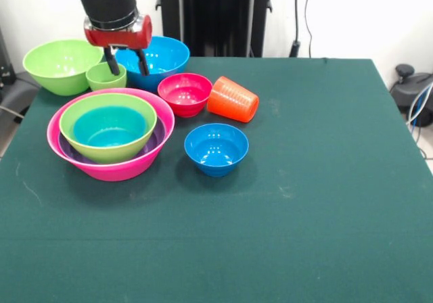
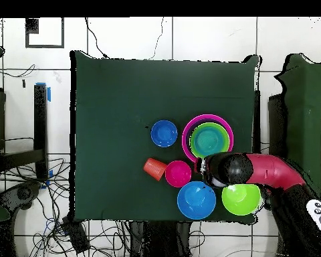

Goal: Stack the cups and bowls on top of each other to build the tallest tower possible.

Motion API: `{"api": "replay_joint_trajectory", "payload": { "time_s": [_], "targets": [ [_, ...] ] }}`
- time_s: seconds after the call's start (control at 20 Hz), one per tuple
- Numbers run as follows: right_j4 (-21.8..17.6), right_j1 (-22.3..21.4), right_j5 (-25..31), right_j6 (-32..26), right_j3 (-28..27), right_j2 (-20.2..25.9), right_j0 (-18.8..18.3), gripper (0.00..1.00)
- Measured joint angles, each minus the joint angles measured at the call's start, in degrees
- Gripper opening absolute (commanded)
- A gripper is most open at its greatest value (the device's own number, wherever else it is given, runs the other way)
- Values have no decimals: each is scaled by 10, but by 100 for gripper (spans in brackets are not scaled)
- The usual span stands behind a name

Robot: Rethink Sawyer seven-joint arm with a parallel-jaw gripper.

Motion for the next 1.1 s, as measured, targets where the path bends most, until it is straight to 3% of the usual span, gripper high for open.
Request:
{"api": "replay_joint_trajectory", "payload": {
  "time_s": [1.1],
  "targets": [
    [-2, -4, 20, 0, 0, 0, 7, 100]
  ]
}}
